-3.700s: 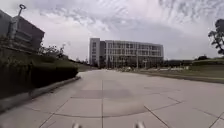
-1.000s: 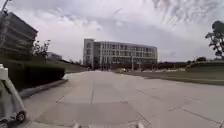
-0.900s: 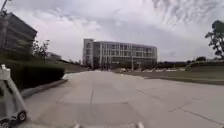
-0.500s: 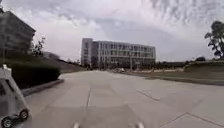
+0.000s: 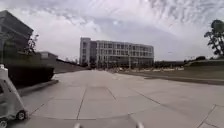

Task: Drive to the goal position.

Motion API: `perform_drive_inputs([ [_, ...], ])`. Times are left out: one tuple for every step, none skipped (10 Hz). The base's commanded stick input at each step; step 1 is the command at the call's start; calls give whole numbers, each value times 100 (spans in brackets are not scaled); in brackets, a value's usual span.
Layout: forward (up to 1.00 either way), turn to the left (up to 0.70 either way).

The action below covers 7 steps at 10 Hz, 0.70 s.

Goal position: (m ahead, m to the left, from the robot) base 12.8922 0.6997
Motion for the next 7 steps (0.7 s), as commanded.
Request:
perform_drive_inputs([
  [70,0],
  [70,0],
  [70,0],
  [70,0],
  [70,0],
  [70,0],
  [70,0],
])
